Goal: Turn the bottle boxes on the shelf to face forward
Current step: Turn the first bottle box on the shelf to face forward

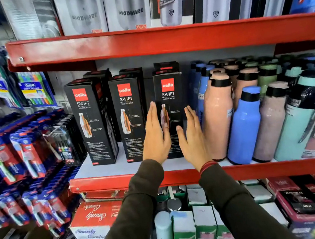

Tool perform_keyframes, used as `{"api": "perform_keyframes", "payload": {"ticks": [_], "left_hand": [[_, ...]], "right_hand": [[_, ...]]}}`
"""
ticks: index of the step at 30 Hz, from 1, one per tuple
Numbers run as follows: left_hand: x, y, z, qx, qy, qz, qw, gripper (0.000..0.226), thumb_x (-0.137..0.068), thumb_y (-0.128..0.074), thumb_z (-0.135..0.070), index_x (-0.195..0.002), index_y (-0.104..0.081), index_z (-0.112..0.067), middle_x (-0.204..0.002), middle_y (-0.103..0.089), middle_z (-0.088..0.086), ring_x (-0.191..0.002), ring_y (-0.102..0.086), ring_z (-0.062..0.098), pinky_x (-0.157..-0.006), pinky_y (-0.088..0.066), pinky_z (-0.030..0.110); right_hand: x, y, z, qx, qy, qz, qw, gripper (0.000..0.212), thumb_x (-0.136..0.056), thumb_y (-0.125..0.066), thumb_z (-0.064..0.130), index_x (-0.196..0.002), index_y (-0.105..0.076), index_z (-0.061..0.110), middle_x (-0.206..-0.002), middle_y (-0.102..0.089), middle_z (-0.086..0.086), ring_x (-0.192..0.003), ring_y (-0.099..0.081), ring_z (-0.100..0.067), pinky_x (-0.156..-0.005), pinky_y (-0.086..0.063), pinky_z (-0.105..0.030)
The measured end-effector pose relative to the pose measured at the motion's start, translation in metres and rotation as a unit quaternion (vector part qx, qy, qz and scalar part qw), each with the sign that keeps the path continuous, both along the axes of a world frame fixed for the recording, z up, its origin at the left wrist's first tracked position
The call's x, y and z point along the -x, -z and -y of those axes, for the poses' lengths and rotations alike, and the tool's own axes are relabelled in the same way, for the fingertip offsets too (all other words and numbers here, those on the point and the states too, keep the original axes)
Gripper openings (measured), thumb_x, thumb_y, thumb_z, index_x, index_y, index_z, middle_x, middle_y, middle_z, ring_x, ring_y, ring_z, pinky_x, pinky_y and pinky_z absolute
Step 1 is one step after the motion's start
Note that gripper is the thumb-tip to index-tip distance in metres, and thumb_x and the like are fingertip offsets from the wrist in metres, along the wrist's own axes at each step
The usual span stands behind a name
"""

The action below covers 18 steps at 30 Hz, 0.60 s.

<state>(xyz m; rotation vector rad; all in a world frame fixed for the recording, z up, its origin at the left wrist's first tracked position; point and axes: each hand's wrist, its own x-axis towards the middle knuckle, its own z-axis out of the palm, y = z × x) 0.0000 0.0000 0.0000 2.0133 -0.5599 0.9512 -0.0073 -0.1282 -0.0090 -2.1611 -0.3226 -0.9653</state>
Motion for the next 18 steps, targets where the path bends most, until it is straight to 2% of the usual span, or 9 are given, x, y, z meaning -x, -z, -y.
{"api": "perform_keyframes", "payload": {"ticks": [2, 4, 7, 9, 11, 12, 14, 16, 18], "left_hand": [[-0.005, 0.005, 0.002, 0.054, 0.022, -0.073, 0.996, 0.064, -0.103, -0.038, -0.015, -0.158, -0.006, -0.012, -0.168, -0.007, 0.001, -0.153, -0.005, 0.004, -0.123, -0.007, 0.019], [-0.008, 0.012, 0.004, 0.08, 0.026, -0.141, 0.986, 0.063, -0.104, -0.039, -0.015, -0.158, -0.007, -0.009, -0.167, -0.01, 0.007, -0.154, -0.009, 0.012, -0.125, -0.01, 0.027], [-0.017, 0.019, 0.003, 0.136, 0.033, -0.207, 0.968, 0.058, -0.104, -0.042, -0.019, -0.156, -0.019, -0.01, -0.162, -0.03, 0.011, -0.15, -0.029, 0.022, -0.123, -0.025, 0.033], [-0.022, 0.023, 0.0, 0.161, 0.024, -0.233, 0.959, 0.052, -0.103, -0.046, -0.021, -0.152, -0.033, -0.01, -0.149, -0.05, 0.013, -0.139, -0.048, 0.024, -0.112, -0.037, 0.026], [-0.028, 0.027, -0.004, 0.175, 0.019, -0.235, 0.956, 0.046, -0.101, -0.051, -0.02, -0.146, -0.044, -0.01, -0.135, -0.062, 0.015, -0.126, -0.059, 0.023, -0.099, -0.041, 0.018], [-0.029, 0.027, -0.005, 0.178, 0.022, -0.233, 0.956, 0.045, -0.101, -0.053, -0.019, -0.144, -0.047, -0.01, -0.132, -0.064, 0.015, -0.122, -0.06, 0.02, -0.096, -0.041, 0.016], [-0.031, 0.028, -0.008, 0.179, 0.032, -0.231, 0.956, 0.044, -0.1, -0.055, -0.018, -0.143, -0.049, -0.009, -0.131, -0.065, 0.014, -0.116, -0.059, 0.011, -0.094, -0.041, 0.01], [-0.031, 0.027, -0.011, 0.185, 0.039, -0.222, 0.957, 0.044, -0.1, -0.055, -0.017, -0.142, -0.05, -0.009, -0.13, -0.065, 0.01, -0.115, -0.056, 0.007, -0.088, -0.038, -0.002], [-0.028, 0.026, -0.012, 0.209, 0.054, -0.215, 0.953, 0.043, -0.099, -0.056, -0.016, -0.142, -0.051, -0.009, -0.126, -0.064, 0.003, -0.117, -0.057, 0.007, -0.089, -0.039, -0.004]], "right_hand": [[-0.01, 0.003, 0.0, -0.071, -0.015, -0.075, 0.995, 0.056, -0.1, -0.047, 0.022, -0.152, -0.027, 0.013, -0.161, -0.028, -0.005, -0.149, -0.025, -0.019, -0.12, -0.021, -0.028], [-0.019, 0.01, 0.003, -0.138, -0.02, -0.155, 0.978, 0.054, -0.1, -0.05, 0.021, -0.15, -0.033, 0.013, -0.156, -0.037, -0.008, -0.144, -0.034, -0.021, -0.112, -0.024, -0.022], [-0.026, 0.018, 0.007, -0.193, -0.05, -0.21, 0.957, 0.046, -0.1, -0.051, 0.016, -0.145, -0.041, 0.012, -0.145, -0.051, -0.011, -0.135, -0.048, -0.026, -0.106, -0.035, -0.026], [-0.025, 0.021, 0.008, -0.191, -0.06, -0.201, 0.959, 0.043, -0.099, -0.053, 0.012, -0.141, -0.046, 0.012, -0.139, -0.057, -0.01, -0.129, -0.054, -0.023, -0.104, -0.043, -0.027], [-0.024, 0.024, 0.008, -0.21, -0.052, -0.184, 0.959, 0.043, -0.097, -0.057, 0.008, -0.139, -0.049, 0.01, -0.136, -0.06, -0.01, -0.123, -0.056, -0.017, -0.094, -0.045, -0.011], [-0.022, 0.024, 0.006, -0.223, -0.046, -0.176, 0.958, 0.044, -0.096, -0.059, 0.006, -0.138, -0.05, 0.008, -0.134, -0.06, -0.011, -0.12, -0.056, -0.015, -0.086, -0.043, -0.002], [-0.021, 0.023, 0.004, -0.24, -0.038, -0.163, 0.956, 0.044, -0.094, -0.061, 0.003, -0.137, -0.052, 0.006, -0.132, -0.061, -0.011, -0.114, -0.055, -0.011, -0.076, -0.038, 0.007], [-0.018, 0.023, 0.002, -0.247, -0.037, -0.151, 0.957, 0.044, -0.093, -0.062, 0.003, -0.136, -0.054, 0.005, -0.13, -0.063, -0.011, -0.109, -0.055, -0.007, -0.073, -0.035, 0.01], [-0.015, 0.022, 0.001, -0.25, -0.038, -0.143, 0.957, 0.044, -0.093, -0.064, 0.007, -0.136, -0.056, 0.009, -0.13, -0.064, -0.008, -0.102, -0.06, -0.001, -0.073, -0.037, 0.008]]}}
